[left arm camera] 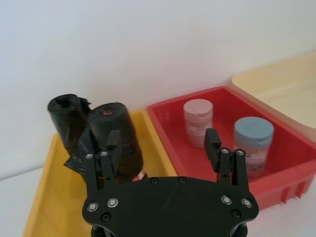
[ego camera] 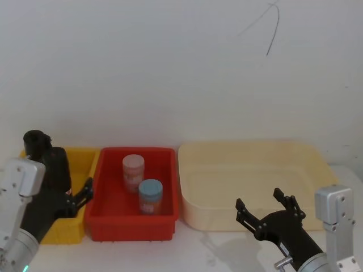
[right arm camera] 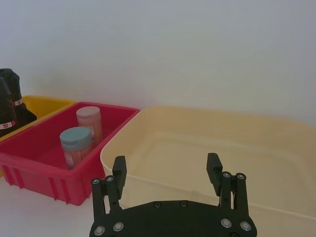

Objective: Pick up the garbage bag with the one hand and transfer it to the other hand.

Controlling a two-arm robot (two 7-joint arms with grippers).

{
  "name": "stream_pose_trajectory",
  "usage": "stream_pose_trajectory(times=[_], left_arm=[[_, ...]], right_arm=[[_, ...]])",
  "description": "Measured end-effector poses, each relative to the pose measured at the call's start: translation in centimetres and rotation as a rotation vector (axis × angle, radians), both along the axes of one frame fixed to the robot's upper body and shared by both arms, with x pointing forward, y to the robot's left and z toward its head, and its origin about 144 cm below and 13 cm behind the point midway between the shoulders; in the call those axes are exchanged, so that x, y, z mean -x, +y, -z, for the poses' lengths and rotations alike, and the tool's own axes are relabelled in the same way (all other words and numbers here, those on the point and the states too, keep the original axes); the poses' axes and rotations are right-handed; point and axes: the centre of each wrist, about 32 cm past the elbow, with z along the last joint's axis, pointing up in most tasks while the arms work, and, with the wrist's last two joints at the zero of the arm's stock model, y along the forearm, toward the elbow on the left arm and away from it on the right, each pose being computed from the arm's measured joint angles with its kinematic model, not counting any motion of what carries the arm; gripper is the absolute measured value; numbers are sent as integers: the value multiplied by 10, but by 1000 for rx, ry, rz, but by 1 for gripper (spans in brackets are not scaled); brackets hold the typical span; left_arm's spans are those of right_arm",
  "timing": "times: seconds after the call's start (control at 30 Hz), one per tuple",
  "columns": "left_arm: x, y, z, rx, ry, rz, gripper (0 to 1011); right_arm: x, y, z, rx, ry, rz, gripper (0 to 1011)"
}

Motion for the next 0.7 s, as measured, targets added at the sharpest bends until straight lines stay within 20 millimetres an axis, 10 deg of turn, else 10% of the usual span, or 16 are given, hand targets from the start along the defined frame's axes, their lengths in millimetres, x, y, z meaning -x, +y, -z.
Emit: stream_pose_trajectory(times=[0.7], left_arm=[[-17,16,-6,33,32,-53,1002]], right_arm=[[0,0,0,0,0,0,1000]])
